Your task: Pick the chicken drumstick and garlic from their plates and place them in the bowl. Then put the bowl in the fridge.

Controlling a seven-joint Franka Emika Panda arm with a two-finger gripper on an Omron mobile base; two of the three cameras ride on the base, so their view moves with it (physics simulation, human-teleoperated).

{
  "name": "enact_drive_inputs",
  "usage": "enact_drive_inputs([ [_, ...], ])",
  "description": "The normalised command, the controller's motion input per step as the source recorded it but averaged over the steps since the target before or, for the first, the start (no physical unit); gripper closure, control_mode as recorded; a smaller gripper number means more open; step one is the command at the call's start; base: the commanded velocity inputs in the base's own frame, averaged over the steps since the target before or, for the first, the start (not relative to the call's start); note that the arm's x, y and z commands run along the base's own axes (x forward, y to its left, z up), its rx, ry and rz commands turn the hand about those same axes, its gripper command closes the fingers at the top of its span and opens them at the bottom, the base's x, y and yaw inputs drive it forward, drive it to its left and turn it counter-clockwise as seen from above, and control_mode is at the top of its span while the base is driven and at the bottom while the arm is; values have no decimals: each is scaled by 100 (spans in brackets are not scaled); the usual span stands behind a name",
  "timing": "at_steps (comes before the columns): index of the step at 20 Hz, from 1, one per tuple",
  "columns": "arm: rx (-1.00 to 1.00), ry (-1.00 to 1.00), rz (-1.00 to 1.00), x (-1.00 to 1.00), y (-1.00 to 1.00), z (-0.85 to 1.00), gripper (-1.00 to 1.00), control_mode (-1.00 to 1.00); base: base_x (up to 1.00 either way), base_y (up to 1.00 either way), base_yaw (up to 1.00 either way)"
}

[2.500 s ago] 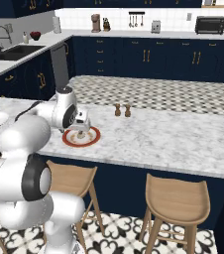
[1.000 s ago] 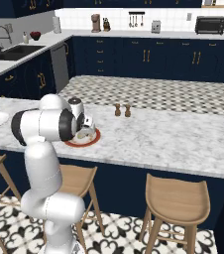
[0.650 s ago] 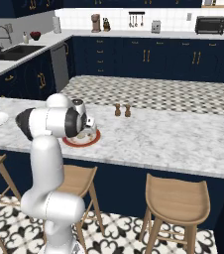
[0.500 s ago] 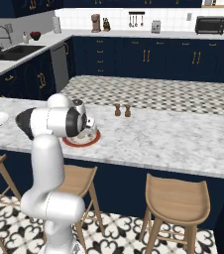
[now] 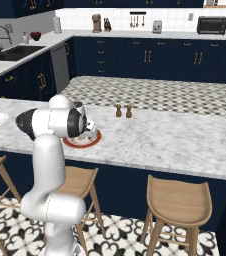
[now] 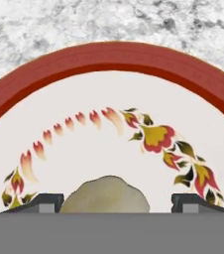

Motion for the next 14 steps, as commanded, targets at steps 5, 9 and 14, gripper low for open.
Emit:
enact_drive_inputs([
  [5, 6, 0, -7, -7, 15, -10, 100, -100, 0, 0, 0],
  [9, 0, 0, 0, -32, 7, 14, 100, -100, 0, 0, 0],
  [14, 0, 0, 2, -53, 1, 83, 100, -100, 0, 0, 0],
])
